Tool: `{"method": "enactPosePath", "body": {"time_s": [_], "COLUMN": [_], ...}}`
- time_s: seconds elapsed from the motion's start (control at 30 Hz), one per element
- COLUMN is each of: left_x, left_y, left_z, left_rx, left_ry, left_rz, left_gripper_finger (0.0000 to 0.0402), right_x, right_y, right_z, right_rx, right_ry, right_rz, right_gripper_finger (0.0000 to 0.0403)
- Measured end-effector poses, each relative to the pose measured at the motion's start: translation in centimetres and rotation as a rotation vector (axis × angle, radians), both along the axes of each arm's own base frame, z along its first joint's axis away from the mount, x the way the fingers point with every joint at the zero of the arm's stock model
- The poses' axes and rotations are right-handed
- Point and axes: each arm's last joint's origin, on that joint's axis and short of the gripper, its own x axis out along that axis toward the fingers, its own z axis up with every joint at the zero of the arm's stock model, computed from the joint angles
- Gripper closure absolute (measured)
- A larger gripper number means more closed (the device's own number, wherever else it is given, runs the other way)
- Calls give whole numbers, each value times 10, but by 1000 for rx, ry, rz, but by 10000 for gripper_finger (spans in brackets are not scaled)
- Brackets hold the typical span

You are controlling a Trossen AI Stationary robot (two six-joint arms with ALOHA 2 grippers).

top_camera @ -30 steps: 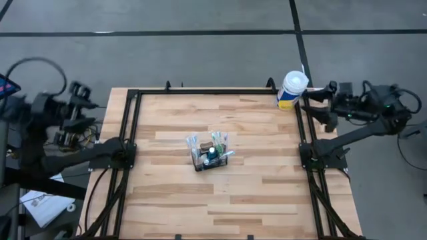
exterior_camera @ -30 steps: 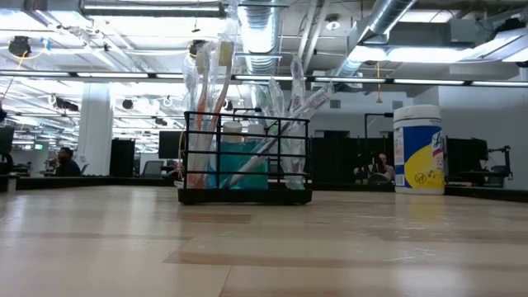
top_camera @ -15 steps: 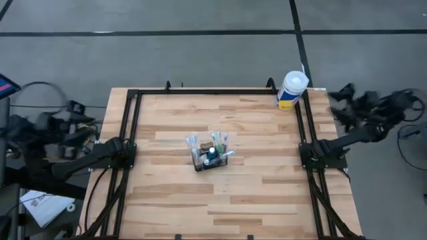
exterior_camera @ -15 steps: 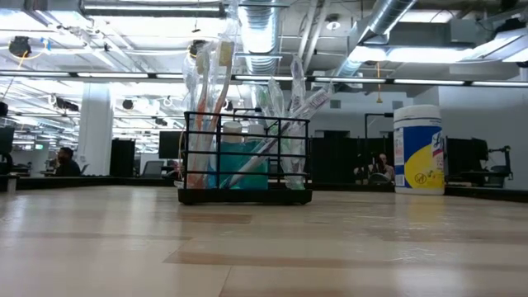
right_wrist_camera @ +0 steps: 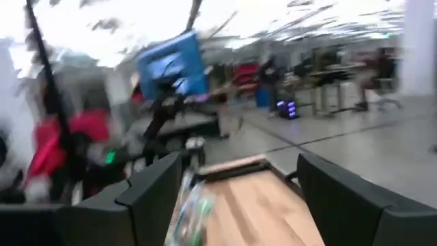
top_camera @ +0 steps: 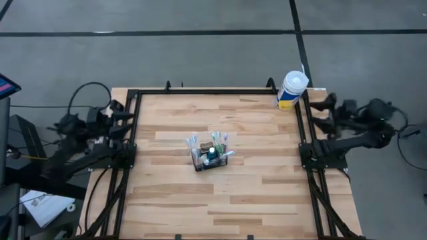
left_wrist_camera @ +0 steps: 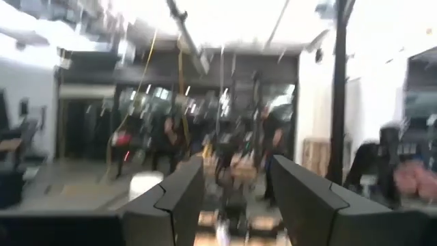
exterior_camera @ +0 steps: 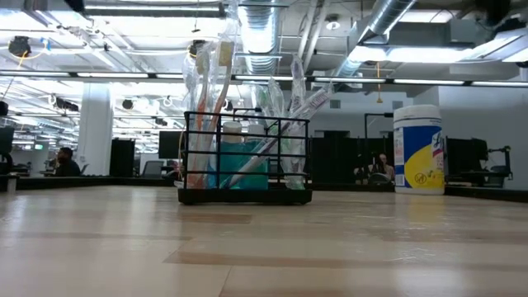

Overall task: Pick & Place toothbrushing station
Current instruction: Return to Home Position

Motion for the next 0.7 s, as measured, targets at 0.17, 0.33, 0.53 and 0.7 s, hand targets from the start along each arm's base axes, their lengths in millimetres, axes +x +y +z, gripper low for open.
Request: {"method": "enactPosePath", "body": {"time_s": [0.17, 0.33, 0.53, 0.7], "left_x": [32, 46, 52, 54], "left_y": [16, 24, 24, 23], "left_z": [-49, -84, -105, -115], "left_rx": [-98, -142, -157, -68], "left_ry": [-33, -49, 20, 94], "left_rz": [-89, -120, -218, -278], "left_gripper_finger": [234, 234, 234, 234], "right_x": [43, 68, 87, 95], "right_y": [7, 10, 12, 14], "right_z": [-43, -77, -108, -128], "right_rx": [77, 136, 90, -6], "right_ry": [50, 55, 62, 115], "right_rz": [-44, -57, -68, -57], "right_gripper_finger": [121, 121, 121, 121]}}
